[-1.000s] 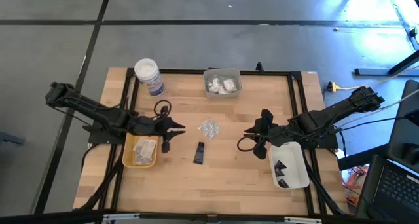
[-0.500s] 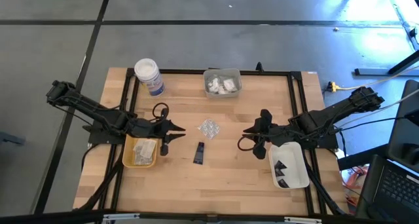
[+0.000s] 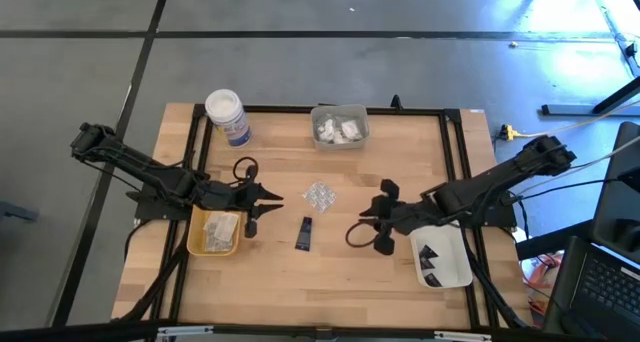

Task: Pick & Place Travel size toiletries
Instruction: Put the blue shaving cream into the white bin

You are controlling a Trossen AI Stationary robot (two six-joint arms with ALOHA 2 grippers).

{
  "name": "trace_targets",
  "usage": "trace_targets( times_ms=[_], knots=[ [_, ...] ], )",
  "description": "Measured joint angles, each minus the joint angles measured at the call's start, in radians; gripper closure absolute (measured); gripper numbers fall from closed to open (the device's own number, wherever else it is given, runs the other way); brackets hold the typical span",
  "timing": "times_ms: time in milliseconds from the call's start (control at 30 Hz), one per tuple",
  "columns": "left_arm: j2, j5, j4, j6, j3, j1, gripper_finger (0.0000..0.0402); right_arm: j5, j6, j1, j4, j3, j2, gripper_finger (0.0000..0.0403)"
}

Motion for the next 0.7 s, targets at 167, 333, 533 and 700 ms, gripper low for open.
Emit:
trace_targets(
  times_ms=[167, 333, 533, 700],
  knots=[
    [0.0, 0.001, 0.0, -0.002, 0.0, 0.0, 0.0325, -0.014, -0.001, 0.001, 0.007, 0.0, 0.064, 0.0327],
    [0.0, 0.041, 0.0, -0.003, 0.0, 0.0, 0.0325, -0.038, 0.001, 0.02, 0.02, 0.0, 0.094, 0.0322],
    [0.0, 0.054, 0.001, -0.002, 0.0, 0.0, 0.0325, -0.021, 0.002, 0.082, 0.038, 0.0, 0.094, 0.0321],
    [0.025, 0.039, 0.004, -0.027, 0.0, 0.005, 0.0325, 0.01, 0.004, 0.125, 0.038, 0.0, 0.094, 0.0329]
  ],
)
